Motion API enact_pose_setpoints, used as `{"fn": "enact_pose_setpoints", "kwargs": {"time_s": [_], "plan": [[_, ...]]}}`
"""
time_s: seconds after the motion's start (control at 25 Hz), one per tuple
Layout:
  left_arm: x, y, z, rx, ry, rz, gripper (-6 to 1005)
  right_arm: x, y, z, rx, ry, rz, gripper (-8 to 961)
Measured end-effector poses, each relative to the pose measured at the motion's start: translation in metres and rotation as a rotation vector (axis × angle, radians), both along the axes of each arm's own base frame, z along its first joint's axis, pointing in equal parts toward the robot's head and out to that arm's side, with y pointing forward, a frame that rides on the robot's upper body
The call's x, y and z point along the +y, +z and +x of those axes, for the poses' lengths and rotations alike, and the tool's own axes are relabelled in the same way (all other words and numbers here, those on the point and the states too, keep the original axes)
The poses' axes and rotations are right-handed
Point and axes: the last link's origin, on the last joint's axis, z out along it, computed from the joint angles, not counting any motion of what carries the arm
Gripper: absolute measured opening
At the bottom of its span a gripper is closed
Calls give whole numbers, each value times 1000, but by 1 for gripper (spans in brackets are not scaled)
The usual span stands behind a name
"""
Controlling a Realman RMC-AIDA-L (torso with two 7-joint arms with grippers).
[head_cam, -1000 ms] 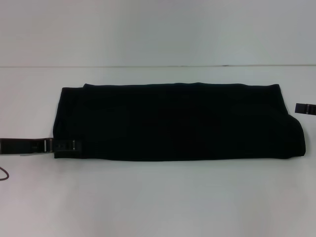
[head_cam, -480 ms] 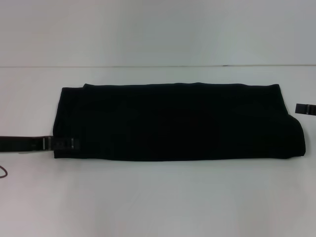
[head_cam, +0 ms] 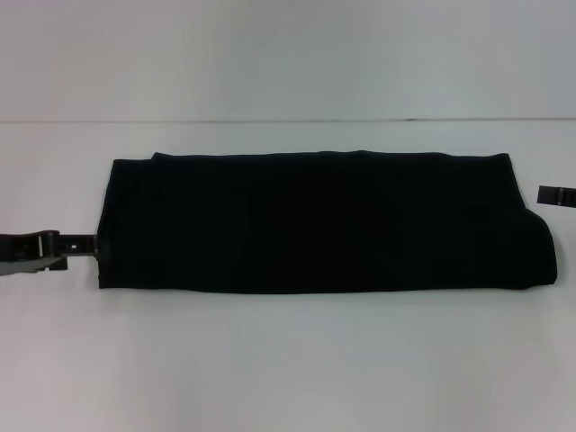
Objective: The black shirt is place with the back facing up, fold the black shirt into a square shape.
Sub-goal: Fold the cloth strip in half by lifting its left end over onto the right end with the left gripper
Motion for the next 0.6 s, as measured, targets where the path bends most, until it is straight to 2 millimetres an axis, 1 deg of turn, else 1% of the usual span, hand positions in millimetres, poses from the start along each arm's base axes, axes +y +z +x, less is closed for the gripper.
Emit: {"fn": "enact_pose_setpoints", "kwargs": {"time_s": [0.12,0.24,0.4,0.6], "plan": [[-6,3,8,-38,2,-56,873,-1,0,-1,-3,17,-6,731],[-12,0,15,-92,5,-119,873,-1,-1,-4,-9,48,-9,730],[-14,-16,19,-183,49,-174,872,0,-5,-14,-17,139,-17,728],[-5,-36,29,-306,169,-227,872,10,-4,-32,-39,241,-15,725]]}}
